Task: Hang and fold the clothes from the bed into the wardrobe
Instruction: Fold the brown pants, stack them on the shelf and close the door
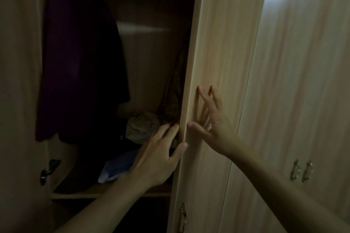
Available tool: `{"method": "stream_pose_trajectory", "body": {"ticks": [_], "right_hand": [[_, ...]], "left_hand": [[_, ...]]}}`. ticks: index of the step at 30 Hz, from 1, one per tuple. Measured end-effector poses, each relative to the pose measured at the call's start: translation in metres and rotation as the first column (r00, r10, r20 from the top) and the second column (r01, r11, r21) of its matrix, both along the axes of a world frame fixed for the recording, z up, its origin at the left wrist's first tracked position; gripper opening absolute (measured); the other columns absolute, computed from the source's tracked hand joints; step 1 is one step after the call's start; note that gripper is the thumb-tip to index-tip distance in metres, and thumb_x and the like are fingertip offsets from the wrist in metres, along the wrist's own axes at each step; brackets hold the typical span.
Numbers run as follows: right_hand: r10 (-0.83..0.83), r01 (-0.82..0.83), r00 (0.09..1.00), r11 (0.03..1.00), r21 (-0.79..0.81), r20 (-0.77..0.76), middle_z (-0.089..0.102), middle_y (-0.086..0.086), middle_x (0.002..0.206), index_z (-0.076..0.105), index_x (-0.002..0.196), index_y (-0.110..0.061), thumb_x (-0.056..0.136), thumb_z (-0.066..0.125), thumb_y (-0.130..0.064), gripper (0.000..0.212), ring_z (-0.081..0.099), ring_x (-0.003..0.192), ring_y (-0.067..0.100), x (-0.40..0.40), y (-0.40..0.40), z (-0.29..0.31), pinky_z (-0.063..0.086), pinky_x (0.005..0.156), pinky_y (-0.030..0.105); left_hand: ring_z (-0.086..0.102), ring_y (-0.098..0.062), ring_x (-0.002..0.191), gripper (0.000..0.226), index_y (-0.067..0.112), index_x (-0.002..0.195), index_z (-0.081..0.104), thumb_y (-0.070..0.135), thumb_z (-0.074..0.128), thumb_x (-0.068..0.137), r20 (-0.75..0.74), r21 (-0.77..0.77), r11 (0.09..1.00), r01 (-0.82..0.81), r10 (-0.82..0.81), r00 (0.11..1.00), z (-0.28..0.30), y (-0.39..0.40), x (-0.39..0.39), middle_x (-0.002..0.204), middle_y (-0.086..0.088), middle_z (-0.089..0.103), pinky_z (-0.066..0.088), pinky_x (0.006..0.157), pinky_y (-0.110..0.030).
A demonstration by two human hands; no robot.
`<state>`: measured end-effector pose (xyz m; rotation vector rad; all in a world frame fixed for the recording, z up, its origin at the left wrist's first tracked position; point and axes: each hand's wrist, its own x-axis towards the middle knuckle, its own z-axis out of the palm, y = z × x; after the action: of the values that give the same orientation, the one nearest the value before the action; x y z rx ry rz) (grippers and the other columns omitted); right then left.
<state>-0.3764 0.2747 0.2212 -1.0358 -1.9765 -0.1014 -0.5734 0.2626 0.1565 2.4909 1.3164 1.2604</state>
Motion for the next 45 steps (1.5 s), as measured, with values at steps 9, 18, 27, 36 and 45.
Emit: {"method": "stream_pose_trajectory", "body": {"ticks": [9,18,27,36,45], "right_hand": [[-0.191,0.194,0.978,0.981,-0.027,0.078,-0.023,-0.016,0.160,-0.007,0.146,-0.057,0.074,0.073,-0.054,0.108,-0.013,0.150,0.019,-0.048,0.048,-0.007,0.018,0.119,0.058],[-0.455,0.429,0.867,0.889,0.161,0.200,-0.007,0.006,0.163,0.001,0.153,-0.041,0.062,0.080,-0.062,0.122,-0.008,0.150,0.032,-0.064,0.073,-0.002,0.013,0.118,0.060],[-0.492,0.456,0.836,0.869,0.192,0.245,-0.018,0.004,0.162,-0.018,0.151,-0.041,0.055,0.080,-0.066,0.139,-0.015,0.147,0.040,-0.072,0.115,-0.003,-0.003,0.116,0.055],[-0.559,0.508,0.804,0.823,0.253,0.203,-0.010,0.009,0.163,-0.009,0.154,-0.036,0.053,0.082,-0.065,0.139,-0.009,0.147,0.042,-0.084,0.154,-0.011,0.003,0.109,0.056],[-0.574,0.531,0.788,0.817,0.223,0.225,-0.012,0.011,0.163,-0.014,0.152,-0.038,0.061,0.083,-0.056,0.135,-0.009,0.148,0.043,-0.094,0.159,-0.006,0.018,0.113,0.060]], "left_hand": [[0.029,-0.009,0.141,0.080,0.039,0.155,0.010,0.078,0.021,0.086,0.064,-0.072,0.997,0.032,-0.028,0.998,-0.017,0.068,-0.049,0.159,0.013,0.019,0.033,0.106,-0.027],[0.022,-0.014,0.147,0.072,0.034,0.156,0.010,0.065,0.033,0.096,0.028,-0.080,0.997,0.017,-0.015,0.999,-0.015,0.098,-0.063,0.163,0.004,0.016,0.028,0.117,-0.035],[0.023,-0.020,0.146,0.073,0.022,0.156,0.021,0.063,0.034,0.097,-0.126,-0.042,0.993,-0.115,0.109,0.986,0.009,0.113,-0.073,0.162,-0.001,0.019,0.025,0.117,-0.034],[0.025,-0.023,0.146,0.079,0.021,0.157,0.015,0.064,0.038,0.095,-0.124,-0.158,0.972,-0.171,0.153,0.980,0.014,0.137,-0.072,0.163,0.002,0.015,0.034,0.115,-0.045],[0.026,-0.025,0.146,0.083,0.025,0.158,0.008,0.065,0.041,0.093,-0.085,-0.205,0.966,-0.158,0.143,0.986,0.008,0.159,-0.072,0.162,0.000,0.018,0.037,0.113,-0.045]]}}
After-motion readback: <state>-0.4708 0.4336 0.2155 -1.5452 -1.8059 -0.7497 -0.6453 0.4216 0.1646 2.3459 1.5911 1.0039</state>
